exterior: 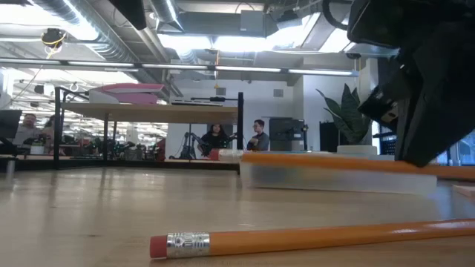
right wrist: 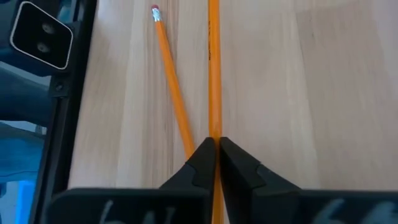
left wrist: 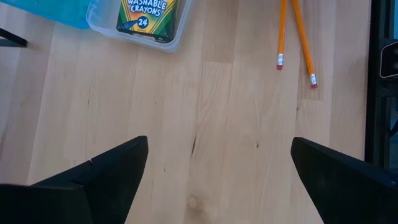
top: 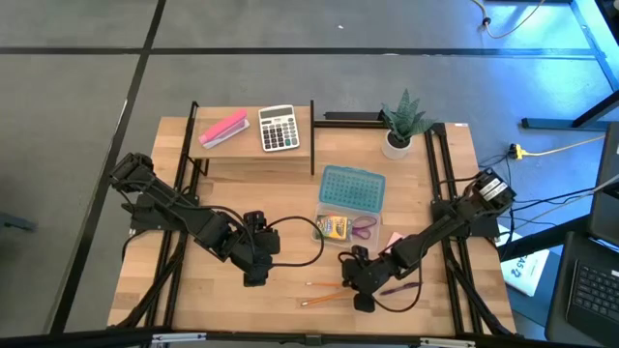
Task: Pack school essentials
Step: Put the top pencil into the supply box
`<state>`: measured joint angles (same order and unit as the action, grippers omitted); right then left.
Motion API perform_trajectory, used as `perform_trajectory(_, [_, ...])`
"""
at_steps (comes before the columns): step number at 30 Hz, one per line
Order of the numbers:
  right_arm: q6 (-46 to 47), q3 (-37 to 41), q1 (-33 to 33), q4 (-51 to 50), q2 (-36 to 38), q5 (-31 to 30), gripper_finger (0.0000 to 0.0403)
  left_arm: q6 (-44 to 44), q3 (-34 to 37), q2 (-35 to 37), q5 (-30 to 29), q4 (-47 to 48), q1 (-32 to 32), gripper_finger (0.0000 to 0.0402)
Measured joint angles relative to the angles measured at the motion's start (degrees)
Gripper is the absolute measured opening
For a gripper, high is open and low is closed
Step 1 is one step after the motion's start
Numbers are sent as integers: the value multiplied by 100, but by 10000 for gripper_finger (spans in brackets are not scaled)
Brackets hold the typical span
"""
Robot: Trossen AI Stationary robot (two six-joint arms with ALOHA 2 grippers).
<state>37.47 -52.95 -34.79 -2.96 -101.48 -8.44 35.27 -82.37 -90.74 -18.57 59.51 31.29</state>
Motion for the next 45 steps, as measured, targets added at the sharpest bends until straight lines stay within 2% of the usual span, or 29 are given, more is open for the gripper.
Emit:
perform_trajectory(13, [-63, -4, 552, -1184, 1019, -12, 14, 2, 0, 0, 2, -2, 2, 390])
perform_trajectory(21, [-472, -7, 817, -1710, 1618, -155, 14, 2, 0, 0, 2, -7, 2, 390])
perform_trajectory(25, [-655, -13, 817, -1754, 1673, -39, 13, 2, 1, 0, 0, -7, -4, 390])
perform_trajectory(29, [-460, -148, 817, -2244, 1672, 426, 4, 2, 0, 0, 0, -7, -23, 390])
perform_trajectory(38, [-539, -690, 815, -3041, 1569, 705, 6, -95, 0, 0, -2, -23, -141, 390])
perform_trajectory(41, [-622, -734, 793, -3020, 1485, 705, 6, -107, 2, 0, -2, -42, -175, 390])
perform_trajectory(45, [-281, -739, 815, -3067, 1436, 891, 6, -139, 0, 0, -2, -58, -208, 390])
